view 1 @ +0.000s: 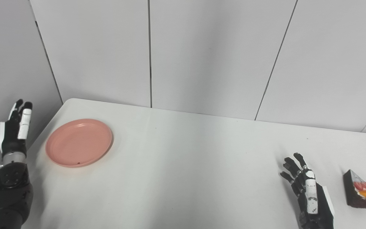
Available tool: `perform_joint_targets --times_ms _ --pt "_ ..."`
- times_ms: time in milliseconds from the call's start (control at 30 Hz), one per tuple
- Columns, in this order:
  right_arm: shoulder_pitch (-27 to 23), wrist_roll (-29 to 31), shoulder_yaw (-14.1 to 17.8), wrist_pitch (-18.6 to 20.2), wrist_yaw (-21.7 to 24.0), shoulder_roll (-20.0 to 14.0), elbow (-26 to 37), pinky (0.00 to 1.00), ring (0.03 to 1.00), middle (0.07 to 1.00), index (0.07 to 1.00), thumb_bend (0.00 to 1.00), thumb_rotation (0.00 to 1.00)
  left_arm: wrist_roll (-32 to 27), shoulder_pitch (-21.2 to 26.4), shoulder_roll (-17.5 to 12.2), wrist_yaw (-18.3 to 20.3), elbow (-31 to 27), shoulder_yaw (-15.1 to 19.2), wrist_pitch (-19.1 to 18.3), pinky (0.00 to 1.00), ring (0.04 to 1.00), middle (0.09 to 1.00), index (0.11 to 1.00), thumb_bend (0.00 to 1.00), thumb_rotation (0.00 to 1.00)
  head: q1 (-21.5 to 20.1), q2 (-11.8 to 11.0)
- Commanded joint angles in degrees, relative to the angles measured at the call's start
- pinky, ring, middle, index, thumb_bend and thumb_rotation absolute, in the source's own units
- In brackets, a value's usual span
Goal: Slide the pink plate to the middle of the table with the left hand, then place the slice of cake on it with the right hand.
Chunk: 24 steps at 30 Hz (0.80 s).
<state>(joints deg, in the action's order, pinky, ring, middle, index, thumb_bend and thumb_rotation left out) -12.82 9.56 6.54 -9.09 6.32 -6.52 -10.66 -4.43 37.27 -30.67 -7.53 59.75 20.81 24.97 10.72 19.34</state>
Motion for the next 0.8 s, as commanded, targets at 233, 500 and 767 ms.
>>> perform_joint_targets --times_ms 233,500,767 --pt "2.02 0.44 -0.21 -0.98 0.36 0.47 -2.06 0.83 0.876 0.852 0.924 0.81 1.00 -6.26 0.57 2.14 6.57 -0.76 3.33 1.95 0.79 0.849 0.867 0.894 0.86 0.90 -0.55 0.68" --pt "2.24 0.64 -0.34 -0.67 0.64 0.51 -1.55 0.82 0.867 0.842 0.919 0.79 1.00 -8.16 -1.39 5.20 10.13 -2.84 2.97 1.93 0.78 0.860 0.865 0.891 0.90 0.86 -1.15 1.23" --pt "2.13 0.40 -0.58 -1.10 1.08 0.35 -1.99 0.83 0.865 0.850 0.935 0.78 1.00 -8.12 -1.58 6.54 11.79 -2.28 0.80 1.79 0.72 0.852 0.853 0.896 0.91 0.85 -1.65 1.43"
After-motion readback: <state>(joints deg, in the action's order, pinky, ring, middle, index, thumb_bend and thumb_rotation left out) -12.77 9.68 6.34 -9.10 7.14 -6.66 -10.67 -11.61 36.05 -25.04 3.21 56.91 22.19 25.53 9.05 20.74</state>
